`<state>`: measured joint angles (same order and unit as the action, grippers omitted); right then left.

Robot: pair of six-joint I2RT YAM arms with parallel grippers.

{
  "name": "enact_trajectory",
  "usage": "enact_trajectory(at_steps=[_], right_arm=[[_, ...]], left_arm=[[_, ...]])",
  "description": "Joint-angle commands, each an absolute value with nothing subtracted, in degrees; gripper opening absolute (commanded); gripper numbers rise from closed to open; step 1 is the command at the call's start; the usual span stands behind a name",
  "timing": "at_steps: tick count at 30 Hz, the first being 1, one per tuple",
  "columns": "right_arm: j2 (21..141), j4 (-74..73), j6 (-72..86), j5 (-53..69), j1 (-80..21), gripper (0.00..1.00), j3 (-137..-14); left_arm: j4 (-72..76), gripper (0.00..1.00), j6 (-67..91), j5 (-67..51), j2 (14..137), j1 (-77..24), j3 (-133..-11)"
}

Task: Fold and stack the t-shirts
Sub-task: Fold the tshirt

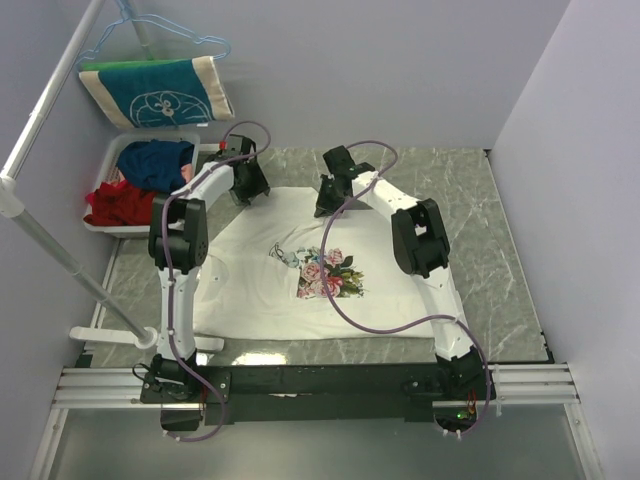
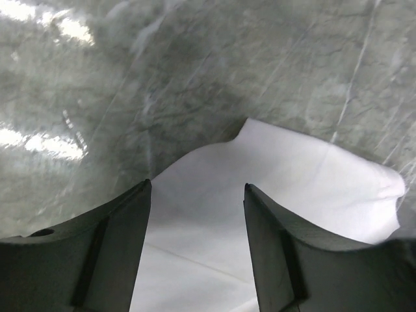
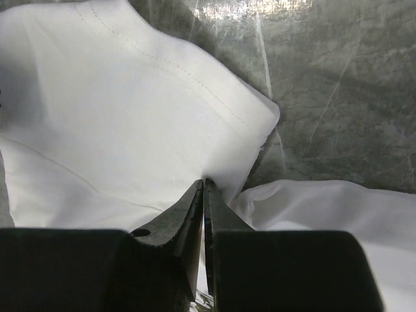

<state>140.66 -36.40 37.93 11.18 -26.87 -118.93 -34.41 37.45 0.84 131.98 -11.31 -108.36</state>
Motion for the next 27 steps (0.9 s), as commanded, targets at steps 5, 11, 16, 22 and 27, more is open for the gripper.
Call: enact_trajectory(at_steps=[5, 11, 16, 22, 27], right_arm=[[141.3, -43.0, 33.5, 9.8, -26.5, 0.1, -118.3], [141.2, -42.5, 31.8, 10.1, -26.5, 0.1, -118.9], [142.0, -42.7, 31.9, 11.1, -26.3, 0.11, -121.4], [141.9, -41.8, 32.9, 12.0, -25.5, 0.12, -121.7], [141.9, -41.6, 33.2, 13.0, -25.0, 0.12, -121.9]], left_arm=[[-26.7, 0.61, 37.3, -0.2, 132.4, -12.2, -109.1], [-33.9, 0.56, 35.0, 9.0, 134.8, -14.0, -112.8], [-37.2, 0.53, 33.5, 15.4, 133.7, -15.6, -107.5], [-41.2, 0.47, 34.1, 22.0, 130.1, -16.6, -100.3], [-42.2, 0.4, 35.2, 22.9, 127.4, -17.0, -94.4]])
